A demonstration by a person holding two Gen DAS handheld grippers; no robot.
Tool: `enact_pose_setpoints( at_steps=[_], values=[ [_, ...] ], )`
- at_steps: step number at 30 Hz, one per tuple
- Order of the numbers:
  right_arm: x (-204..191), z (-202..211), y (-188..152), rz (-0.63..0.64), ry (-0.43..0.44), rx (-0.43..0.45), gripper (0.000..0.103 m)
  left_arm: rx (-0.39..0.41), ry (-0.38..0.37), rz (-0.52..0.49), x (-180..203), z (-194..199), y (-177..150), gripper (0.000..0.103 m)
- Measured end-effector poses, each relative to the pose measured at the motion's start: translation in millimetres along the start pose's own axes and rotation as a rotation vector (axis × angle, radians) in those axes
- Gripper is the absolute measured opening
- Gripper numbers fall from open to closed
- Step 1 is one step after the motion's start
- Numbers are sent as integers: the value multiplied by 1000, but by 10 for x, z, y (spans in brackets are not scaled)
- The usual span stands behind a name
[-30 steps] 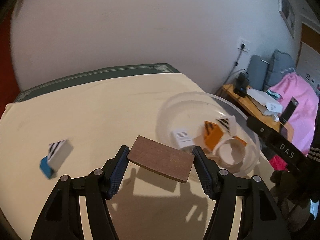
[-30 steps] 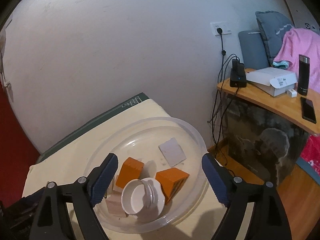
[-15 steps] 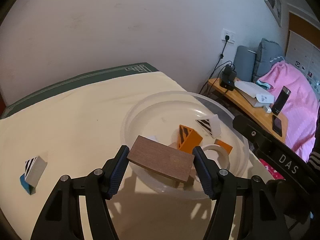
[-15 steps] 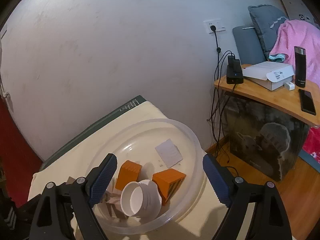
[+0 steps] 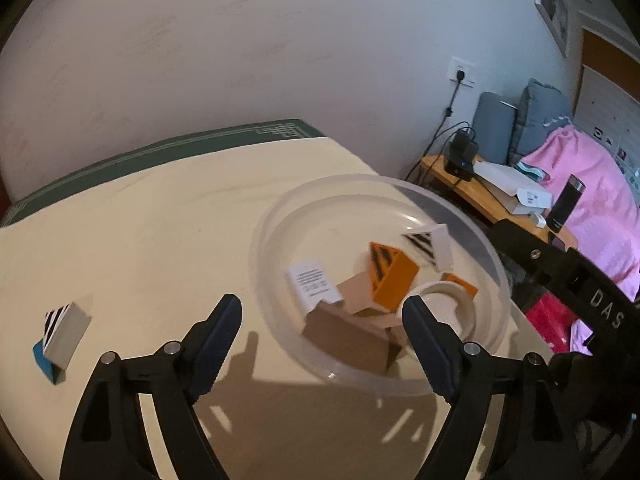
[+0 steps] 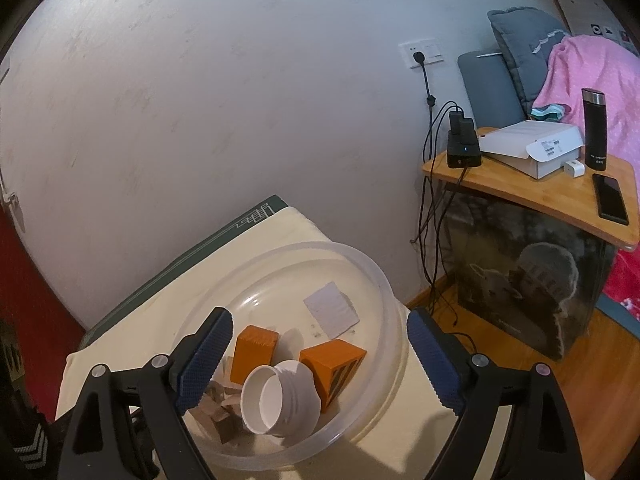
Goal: Organize rigid objects
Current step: 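Carry the brown flat block into the clear bowl and release it with the left gripper, then move both grippers back toward the blue cube and striped block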
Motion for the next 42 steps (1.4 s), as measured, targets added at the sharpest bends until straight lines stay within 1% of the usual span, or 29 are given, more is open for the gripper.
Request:
enact_pose_setpoints(
  at_steps=[3,7,13,20,33,42],
  values=[
    [-8,3,-20,5,2,-4,92,-6,13,16,-57,27,-50,83],
    [-7,2,-28,5,2,-4,92,-12,37,8,-76,36,-99,83],
    [-24,11,-33,12,5,-3,92,-68,72,-22,-40,-145,-172,83],
    [-43,18,-62,27,8,1,92,-91,85,18,-115,-270,-172,83],
    [-182,7,-168,96,55,2,93,-63,101,69,-306,-19,-214,83],
    [-215,-1,-216,122,55,1,94,-54,145,111,-543,185,-332,83]
  ],
)
Point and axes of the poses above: each gripper's, at about its wrist camera, not at the fingertips, and z roughly against the way its jaws point, x to its right, y to its top, the point moved 3 cm from there along -z, roughly the way its jaws point, and after that the axes turned 14 degrees about -z, right-handed, at the moved point
